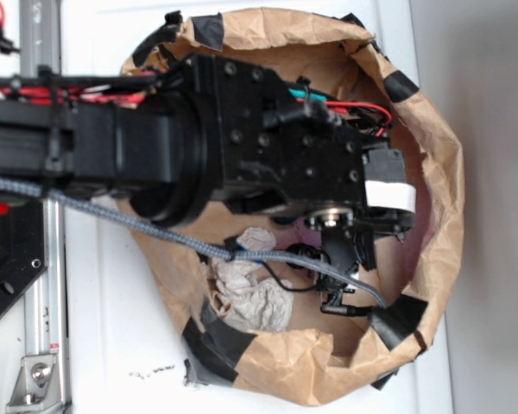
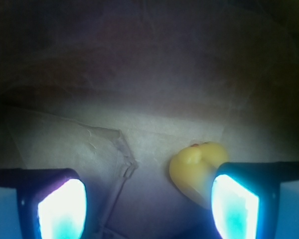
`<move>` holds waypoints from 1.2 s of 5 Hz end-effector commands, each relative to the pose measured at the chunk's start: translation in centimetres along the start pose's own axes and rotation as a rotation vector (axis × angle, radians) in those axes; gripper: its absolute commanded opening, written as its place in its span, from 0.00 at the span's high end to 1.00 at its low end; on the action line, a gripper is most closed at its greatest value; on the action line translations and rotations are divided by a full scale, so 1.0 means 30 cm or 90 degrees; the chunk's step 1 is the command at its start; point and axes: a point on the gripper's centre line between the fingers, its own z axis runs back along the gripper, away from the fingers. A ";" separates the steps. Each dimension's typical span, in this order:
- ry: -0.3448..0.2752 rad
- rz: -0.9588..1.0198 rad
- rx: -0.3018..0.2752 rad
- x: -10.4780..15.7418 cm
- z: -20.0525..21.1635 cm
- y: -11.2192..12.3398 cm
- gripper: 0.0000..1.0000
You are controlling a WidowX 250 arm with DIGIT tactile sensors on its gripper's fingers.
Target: Grab the yellow duck.
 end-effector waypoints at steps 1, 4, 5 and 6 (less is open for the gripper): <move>0.013 -0.006 0.006 0.038 -0.051 0.022 0.00; 0.026 0.075 0.027 -0.069 -0.021 0.166 0.00; 0.027 0.071 0.023 -0.034 -0.036 0.159 0.00; 0.002 0.044 0.008 0.014 -0.011 0.119 0.00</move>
